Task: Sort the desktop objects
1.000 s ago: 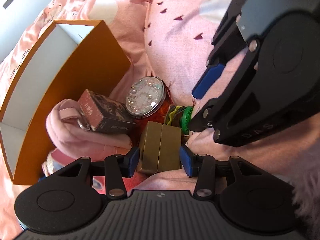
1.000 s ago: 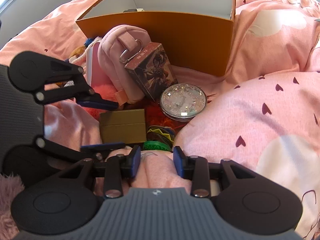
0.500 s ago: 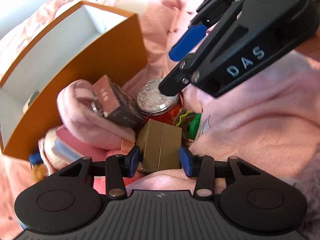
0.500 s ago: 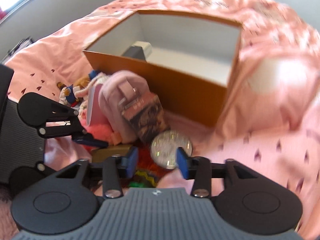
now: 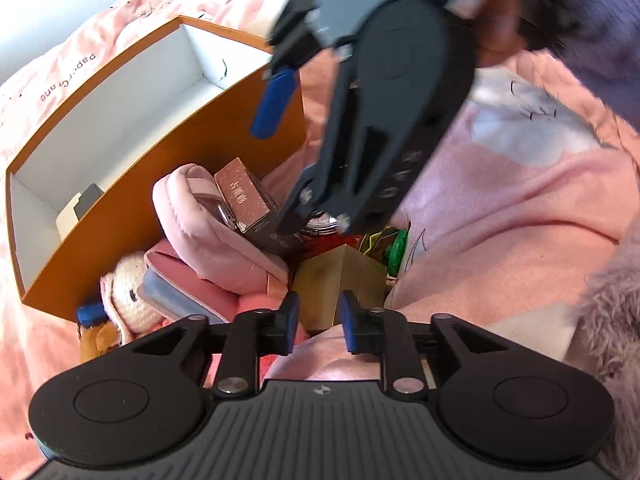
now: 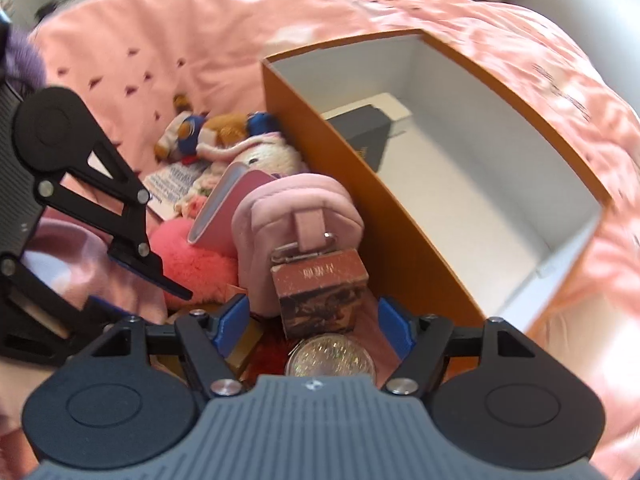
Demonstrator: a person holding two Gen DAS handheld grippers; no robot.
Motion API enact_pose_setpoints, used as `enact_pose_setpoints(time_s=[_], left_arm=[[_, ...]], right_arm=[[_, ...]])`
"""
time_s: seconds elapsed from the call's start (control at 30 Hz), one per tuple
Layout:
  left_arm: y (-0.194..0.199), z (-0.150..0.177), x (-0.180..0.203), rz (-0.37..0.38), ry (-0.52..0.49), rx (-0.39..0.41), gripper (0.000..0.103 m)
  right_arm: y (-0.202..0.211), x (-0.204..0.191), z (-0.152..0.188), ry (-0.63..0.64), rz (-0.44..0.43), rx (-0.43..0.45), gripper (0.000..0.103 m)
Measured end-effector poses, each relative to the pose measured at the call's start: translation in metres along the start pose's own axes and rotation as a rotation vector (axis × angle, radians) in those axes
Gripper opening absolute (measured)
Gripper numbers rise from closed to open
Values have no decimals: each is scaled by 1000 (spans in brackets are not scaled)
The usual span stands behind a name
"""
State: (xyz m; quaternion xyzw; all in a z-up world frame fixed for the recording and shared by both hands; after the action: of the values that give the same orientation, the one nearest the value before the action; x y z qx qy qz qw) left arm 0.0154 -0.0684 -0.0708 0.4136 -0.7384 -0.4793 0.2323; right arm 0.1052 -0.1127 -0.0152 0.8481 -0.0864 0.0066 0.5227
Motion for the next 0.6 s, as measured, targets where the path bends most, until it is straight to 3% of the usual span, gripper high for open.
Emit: enact_pose_setpoints(time_s=[0.17,0.3,0.6], left_arm=[[-5,-1,0,3,1,-13,31],[-6,1,3,-2,-8,-18,35],[-16,0,21,-46,-121,-23,45]], right_arm=[[-18,6,-10,47,-31,-32,73],[-23,3,-13,70,-24,-24,62],[-6,6,10,-17,-10,-47,60]])
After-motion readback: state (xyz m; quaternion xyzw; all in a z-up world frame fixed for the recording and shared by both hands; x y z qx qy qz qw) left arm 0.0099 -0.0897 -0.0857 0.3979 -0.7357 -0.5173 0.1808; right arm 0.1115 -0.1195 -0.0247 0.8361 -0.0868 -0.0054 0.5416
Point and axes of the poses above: each gripper's, at about its wrist camera, not at the fingertips, and y roughly against the way its jaws point, x to its right, z to its underside, the point moved 1 cm from there along -y, roughly the way its jaws point, and after that the axes turned 3 degrees about y, right-handed, at the moved point
